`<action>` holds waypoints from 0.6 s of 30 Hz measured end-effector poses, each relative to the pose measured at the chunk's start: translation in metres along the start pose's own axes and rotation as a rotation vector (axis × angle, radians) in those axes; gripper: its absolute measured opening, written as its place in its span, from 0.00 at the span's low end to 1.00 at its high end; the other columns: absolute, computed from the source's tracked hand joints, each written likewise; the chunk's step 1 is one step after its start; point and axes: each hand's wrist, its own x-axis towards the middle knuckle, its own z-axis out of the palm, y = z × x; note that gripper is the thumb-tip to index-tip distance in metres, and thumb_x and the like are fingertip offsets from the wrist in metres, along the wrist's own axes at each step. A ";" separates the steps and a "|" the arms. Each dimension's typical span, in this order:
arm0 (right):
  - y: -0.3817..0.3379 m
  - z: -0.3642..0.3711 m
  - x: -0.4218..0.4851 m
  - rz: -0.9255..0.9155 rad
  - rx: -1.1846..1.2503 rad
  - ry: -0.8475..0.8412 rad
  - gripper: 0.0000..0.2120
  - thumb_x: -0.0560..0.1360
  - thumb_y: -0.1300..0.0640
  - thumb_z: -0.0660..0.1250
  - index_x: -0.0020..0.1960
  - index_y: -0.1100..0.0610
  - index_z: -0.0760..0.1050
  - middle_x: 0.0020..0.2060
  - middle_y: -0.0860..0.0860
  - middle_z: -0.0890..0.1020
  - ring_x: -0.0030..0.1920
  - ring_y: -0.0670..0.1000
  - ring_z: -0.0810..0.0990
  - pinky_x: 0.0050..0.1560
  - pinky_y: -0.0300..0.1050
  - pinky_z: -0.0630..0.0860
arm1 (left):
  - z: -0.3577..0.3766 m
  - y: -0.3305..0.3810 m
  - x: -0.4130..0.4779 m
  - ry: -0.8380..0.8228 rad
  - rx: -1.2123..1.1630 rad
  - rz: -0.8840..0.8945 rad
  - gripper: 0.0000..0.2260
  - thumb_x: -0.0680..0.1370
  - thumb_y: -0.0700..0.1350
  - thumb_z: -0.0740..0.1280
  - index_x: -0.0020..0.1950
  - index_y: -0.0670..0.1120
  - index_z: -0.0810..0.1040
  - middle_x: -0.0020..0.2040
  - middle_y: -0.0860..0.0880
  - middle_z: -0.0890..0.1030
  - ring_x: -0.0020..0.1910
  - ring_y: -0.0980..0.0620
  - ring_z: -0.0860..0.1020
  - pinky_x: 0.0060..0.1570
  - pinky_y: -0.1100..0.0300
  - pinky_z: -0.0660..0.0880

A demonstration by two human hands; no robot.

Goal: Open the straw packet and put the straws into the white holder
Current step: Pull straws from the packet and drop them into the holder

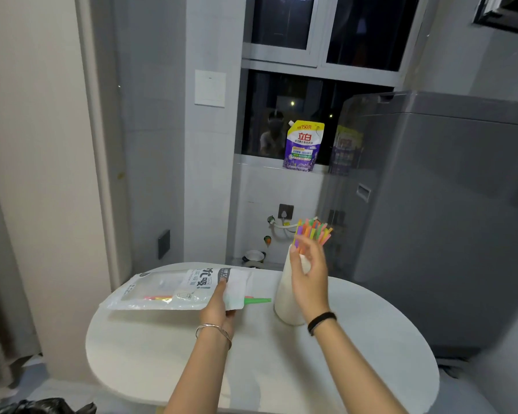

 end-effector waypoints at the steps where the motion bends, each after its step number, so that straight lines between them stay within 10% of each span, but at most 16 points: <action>1: 0.002 0.008 -0.012 0.122 0.099 0.032 0.07 0.77 0.61 0.63 0.54 0.53 0.75 0.56 0.49 0.78 0.60 0.50 0.75 0.61 0.37 0.70 | 0.000 0.000 -0.001 -0.003 0.004 0.017 0.22 0.77 0.38 0.68 0.71 0.42 0.71 0.58 0.47 0.78 0.42 0.55 0.78 0.24 0.66 0.77; 9: 0.034 0.034 -0.057 1.165 0.848 -0.008 0.22 0.81 0.46 0.52 0.63 0.61 0.71 0.59 0.57 0.73 0.55 0.60 0.74 0.61 0.56 0.69 | -0.002 0.001 -0.003 0.057 0.374 0.315 0.21 0.72 0.43 0.74 0.64 0.43 0.77 0.60 0.47 0.81 0.55 0.47 0.80 0.58 0.53 0.76; 18: 0.038 0.047 -0.076 1.295 1.066 0.128 0.13 0.81 0.54 0.54 0.49 0.60 0.73 0.42 0.58 0.76 0.42 0.56 0.75 0.57 0.52 0.72 | 0.004 -0.008 -0.016 -0.205 1.017 0.682 0.17 0.70 0.48 0.75 0.57 0.49 0.78 0.47 0.55 0.80 0.47 0.53 0.79 0.35 0.78 0.70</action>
